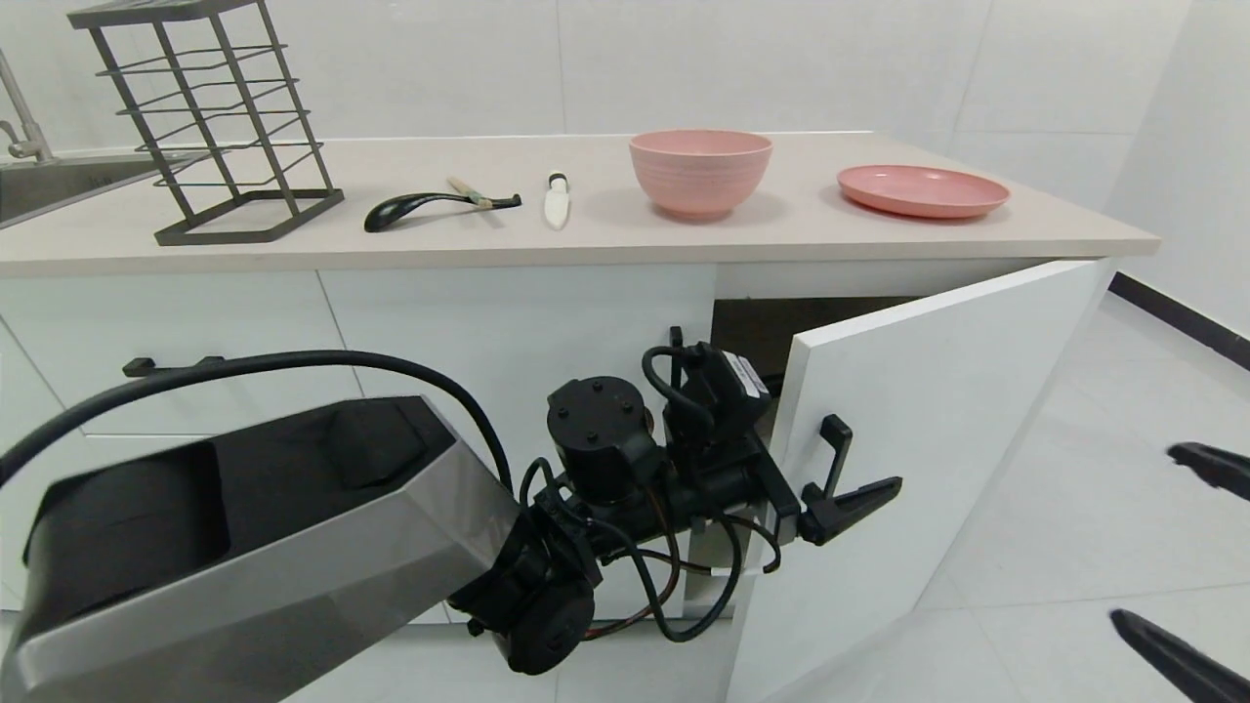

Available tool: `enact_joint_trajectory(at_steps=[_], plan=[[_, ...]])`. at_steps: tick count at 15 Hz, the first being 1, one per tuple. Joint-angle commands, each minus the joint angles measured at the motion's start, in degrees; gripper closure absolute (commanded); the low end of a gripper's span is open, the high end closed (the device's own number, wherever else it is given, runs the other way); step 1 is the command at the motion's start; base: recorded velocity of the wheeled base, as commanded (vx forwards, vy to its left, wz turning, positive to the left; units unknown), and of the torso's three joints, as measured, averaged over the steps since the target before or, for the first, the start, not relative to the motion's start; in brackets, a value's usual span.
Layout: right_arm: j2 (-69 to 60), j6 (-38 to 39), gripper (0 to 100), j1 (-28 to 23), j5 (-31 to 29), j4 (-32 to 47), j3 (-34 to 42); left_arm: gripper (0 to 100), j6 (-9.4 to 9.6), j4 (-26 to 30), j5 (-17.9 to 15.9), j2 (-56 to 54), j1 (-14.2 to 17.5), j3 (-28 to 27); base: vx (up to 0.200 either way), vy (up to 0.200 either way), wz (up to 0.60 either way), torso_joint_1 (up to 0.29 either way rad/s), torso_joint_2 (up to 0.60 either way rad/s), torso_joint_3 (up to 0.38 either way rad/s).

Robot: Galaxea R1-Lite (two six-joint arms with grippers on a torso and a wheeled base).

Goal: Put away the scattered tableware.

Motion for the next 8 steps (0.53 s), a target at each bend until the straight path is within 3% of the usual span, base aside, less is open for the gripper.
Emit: enact_joint_trajectory(at_steps=[1, 3, 5, 8], plan=[[-34.25, 0.05, 0, -8.24, -0.02, 20.72, 0.48, 0, -0.14, -2.39, -1.33, 1.90, -1.27, 1.07, 0.000, 0.000, 0.00, 0.000, 0.00, 0.000], [-46.99, -0.47, 0, -9.21, -0.11, 32.24, 0.66, 0, -0.23, -2.83, -2.56, 1.99, -1.97, 1.95, 0.000, 0.000, 0.00, 0.000, 0.00, 0.000], [-45.58, -0.74, 0, -9.21, -2.31, 28.72, 0.66, 0, -0.14, -3.01, -2.56, 1.99, -2.50, 1.95, 0.000, 0.000, 0.00, 0.000, 0.00, 0.000], [-45.50, -1.18, 0, -9.21, -2.92, 31.62, 0.74, 0, -0.40, -5.03, -2.56, 1.90, -5.22, 1.95, 0.000, 0.000, 0.00, 0.000, 0.00, 0.000]])
